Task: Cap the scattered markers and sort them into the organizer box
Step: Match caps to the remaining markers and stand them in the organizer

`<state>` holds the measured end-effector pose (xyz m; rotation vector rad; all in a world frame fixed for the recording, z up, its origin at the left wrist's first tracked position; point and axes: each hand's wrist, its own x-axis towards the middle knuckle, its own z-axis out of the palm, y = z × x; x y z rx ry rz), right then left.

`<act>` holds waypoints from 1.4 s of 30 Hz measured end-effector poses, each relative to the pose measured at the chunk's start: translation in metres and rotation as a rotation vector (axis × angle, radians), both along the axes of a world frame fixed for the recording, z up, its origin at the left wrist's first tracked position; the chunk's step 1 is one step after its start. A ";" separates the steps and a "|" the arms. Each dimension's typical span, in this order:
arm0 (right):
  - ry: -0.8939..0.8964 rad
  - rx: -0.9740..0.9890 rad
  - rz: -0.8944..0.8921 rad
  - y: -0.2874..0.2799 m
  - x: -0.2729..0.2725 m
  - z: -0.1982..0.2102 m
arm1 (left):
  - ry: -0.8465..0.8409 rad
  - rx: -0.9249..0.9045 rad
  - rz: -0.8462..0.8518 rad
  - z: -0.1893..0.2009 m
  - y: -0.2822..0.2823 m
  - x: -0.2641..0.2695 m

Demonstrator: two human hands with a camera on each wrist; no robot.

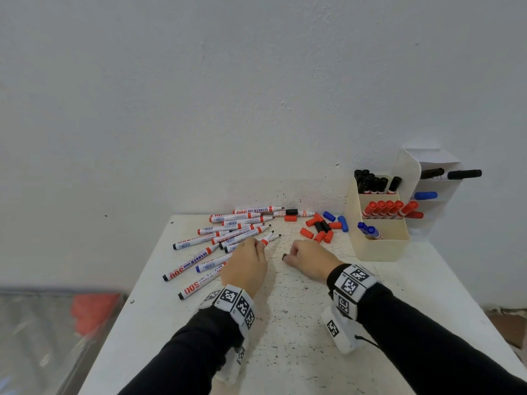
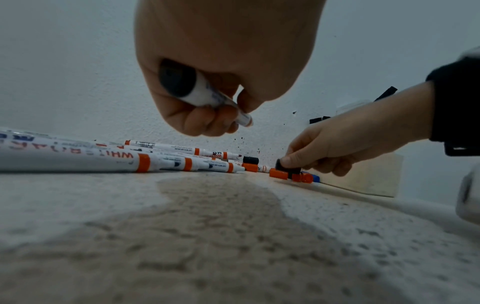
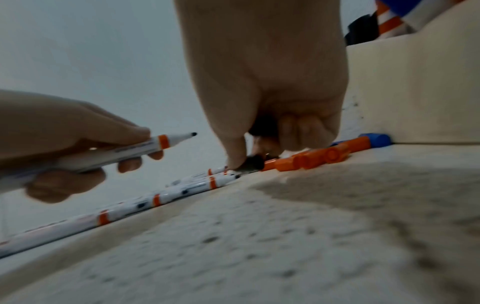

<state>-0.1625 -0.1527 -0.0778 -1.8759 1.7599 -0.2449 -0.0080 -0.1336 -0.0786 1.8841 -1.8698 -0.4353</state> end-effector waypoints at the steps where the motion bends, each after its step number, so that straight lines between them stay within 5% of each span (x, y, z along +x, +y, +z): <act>1: 0.006 -0.051 -0.088 -0.004 -0.007 0.000 | 0.001 0.008 -0.008 0.000 -0.001 0.000; 8: 0.127 -0.226 -0.456 -0.029 -0.045 -0.002 | 0.000 0.026 -0.037 -0.001 -0.003 -0.007; 14: -0.063 -0.146 -0.452 -0.037 -0.048 -0.015 | -0.015 0.029 -0.052 -0.003 -0.003 -0.013; 33: -0.516 -0.351 -0.444 -0.016 -0.039 -0.014 | -0.051 0.034 -0.100 -0.003 -0.003 -0.014; 37: -0.376 -0.227 -0.330 -0.010 -0.035 -0.015 | -0.051 0.036 -0.101 -0.005 -0.002 -0.012; 42: 0.036 -0.236 -0.363 -0.006 -0.043 -0.004 | -0.054 0.017 -0.092 -0.006 0.000 -0.013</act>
